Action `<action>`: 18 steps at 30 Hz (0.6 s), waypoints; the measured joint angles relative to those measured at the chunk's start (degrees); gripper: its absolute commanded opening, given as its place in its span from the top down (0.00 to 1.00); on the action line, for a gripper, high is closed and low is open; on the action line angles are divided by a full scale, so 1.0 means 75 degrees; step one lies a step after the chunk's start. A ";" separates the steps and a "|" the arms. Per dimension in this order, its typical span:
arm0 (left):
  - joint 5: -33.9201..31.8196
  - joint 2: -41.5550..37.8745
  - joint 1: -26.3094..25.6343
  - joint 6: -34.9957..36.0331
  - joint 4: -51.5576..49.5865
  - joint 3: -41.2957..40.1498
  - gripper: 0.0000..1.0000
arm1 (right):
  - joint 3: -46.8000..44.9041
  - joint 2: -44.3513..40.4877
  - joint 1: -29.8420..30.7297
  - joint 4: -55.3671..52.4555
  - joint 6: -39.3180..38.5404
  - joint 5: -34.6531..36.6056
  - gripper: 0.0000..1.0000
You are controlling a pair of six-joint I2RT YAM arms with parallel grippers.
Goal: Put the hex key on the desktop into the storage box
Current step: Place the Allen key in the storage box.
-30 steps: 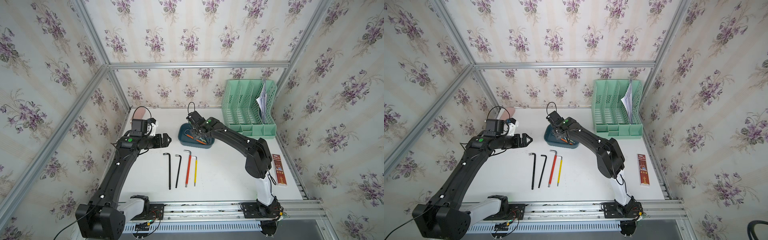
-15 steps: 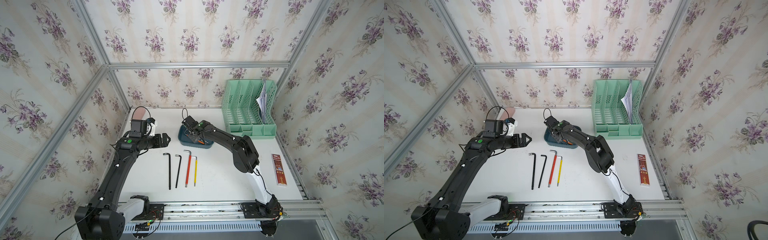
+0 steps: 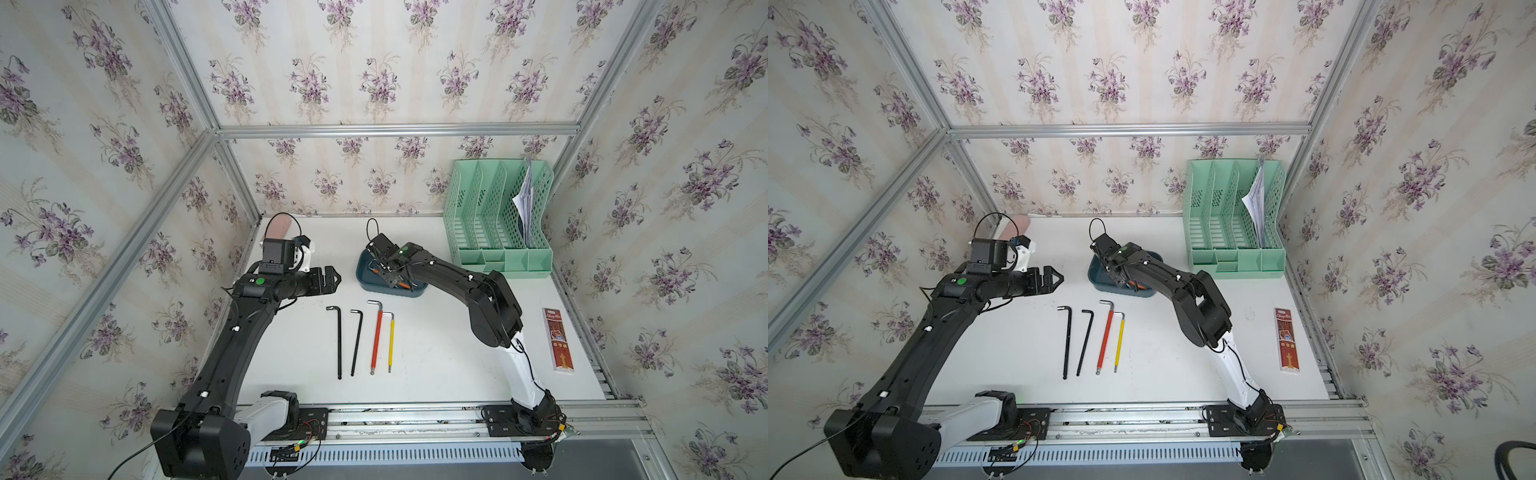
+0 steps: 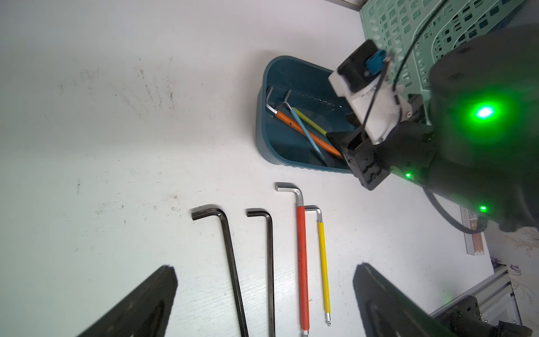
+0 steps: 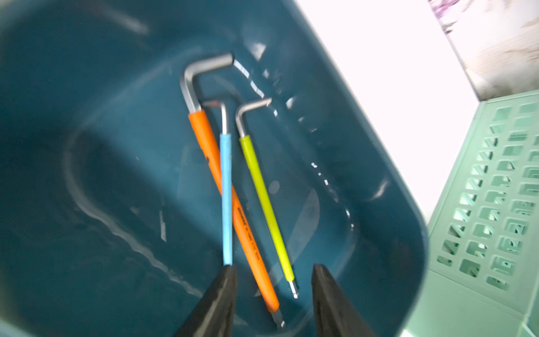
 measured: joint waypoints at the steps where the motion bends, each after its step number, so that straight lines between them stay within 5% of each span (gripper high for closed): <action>1: -0.0003 0.0047 0.0000 0.0000 -0.0003 0.0000 0.01 | -0.0055 -0.0134 0.0000 0.0029 0.0102 0.0012 0.51; 9: -0.0224 0.0122 0.0000 0.0003 -0.0003 0.0000 0.01 | -0.1513 -0.1798 0.0000 0.0420 0.1390 -0.0105 0.51; 18: -0.0376 0.0449 0.0000 0.0000 -0.0006 0.0020 0.01 | -0.4328 -0.3657 0.0108 0.1107 0.3223 -0.1445 0.53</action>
